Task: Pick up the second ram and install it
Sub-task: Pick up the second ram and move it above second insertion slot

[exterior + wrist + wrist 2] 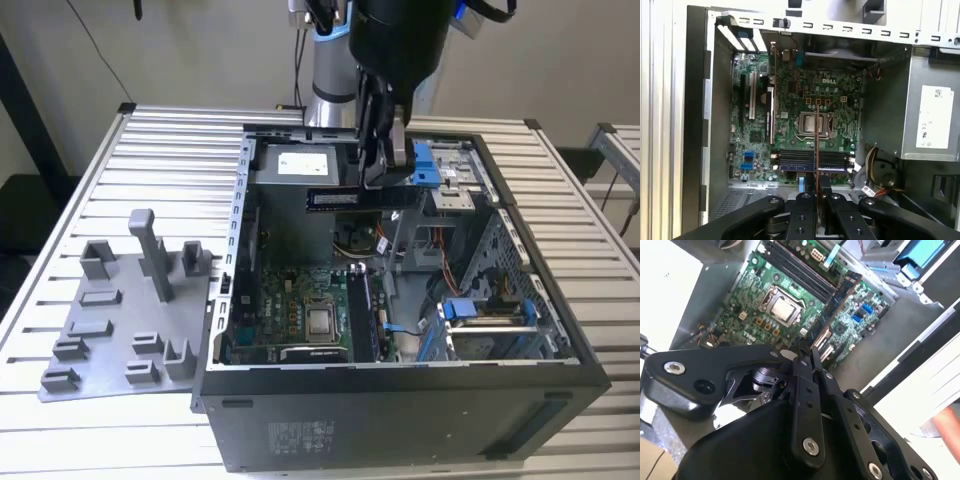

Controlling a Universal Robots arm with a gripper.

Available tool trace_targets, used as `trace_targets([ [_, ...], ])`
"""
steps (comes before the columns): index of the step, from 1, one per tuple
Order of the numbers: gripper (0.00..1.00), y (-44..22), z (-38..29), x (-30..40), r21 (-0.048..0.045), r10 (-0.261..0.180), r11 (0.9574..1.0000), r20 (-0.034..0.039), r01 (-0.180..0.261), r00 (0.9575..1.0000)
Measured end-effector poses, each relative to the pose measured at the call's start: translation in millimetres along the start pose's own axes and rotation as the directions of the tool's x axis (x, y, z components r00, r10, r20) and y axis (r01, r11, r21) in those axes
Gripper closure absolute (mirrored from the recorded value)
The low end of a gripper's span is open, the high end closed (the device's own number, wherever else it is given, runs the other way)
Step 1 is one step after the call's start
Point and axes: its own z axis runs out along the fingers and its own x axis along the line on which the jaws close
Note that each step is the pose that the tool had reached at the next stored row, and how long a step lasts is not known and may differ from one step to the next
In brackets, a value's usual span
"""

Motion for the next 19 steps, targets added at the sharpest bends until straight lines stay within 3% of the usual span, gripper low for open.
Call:
trace_targets([
  [6,0.86,-25.1,0.8,1.3,-0.0258,0.002,0.9997,-0.0005,-0.002,1.0],
  [8,0.86,-30.1,1.1,1.5,-0.0296,0.002,0.9996,-0.0006,-0.002,1.0],
  [14,0.86,-31.4,2.4,-1.1,-0.0297,0.002,0.9996,0.0039,-0.002,1.0],
  [19,0.86,-31.6,3.7,-5.2,-0.0293,0.002,0.9996,0.0141,-0.002,0.9999],
])
